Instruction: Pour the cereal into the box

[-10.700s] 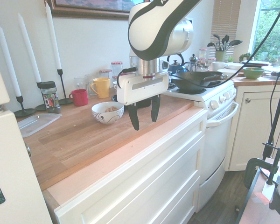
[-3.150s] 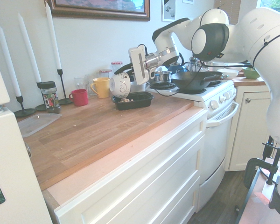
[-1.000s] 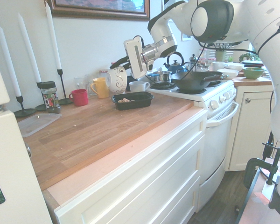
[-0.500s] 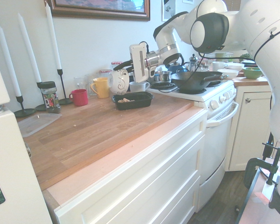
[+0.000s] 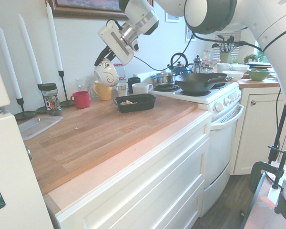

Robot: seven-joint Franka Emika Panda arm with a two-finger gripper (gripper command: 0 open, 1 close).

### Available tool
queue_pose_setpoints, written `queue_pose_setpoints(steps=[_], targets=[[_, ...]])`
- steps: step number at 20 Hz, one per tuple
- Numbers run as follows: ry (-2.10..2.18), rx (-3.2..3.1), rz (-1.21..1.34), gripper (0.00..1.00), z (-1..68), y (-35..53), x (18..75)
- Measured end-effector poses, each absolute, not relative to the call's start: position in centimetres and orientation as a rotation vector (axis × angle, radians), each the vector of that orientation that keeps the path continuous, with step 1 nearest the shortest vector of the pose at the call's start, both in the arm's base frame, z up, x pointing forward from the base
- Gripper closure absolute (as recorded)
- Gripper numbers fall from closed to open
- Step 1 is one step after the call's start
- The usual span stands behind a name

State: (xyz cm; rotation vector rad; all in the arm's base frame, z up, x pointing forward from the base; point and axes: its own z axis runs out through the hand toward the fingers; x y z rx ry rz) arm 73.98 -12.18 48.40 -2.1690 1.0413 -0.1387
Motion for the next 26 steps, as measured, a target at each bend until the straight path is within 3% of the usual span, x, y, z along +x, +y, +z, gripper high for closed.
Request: queue_pose_setpoints(steps=[6,17,26], targets=[[1.193,-2.496,-0.28,1.0,42.6,-3.6,73.3],[1.307,-2.988,-0.53,1.0,39.2,6.0,65.9],[1.228,-3.038,-0.492,1.0,36.5,11.0,62.5]])
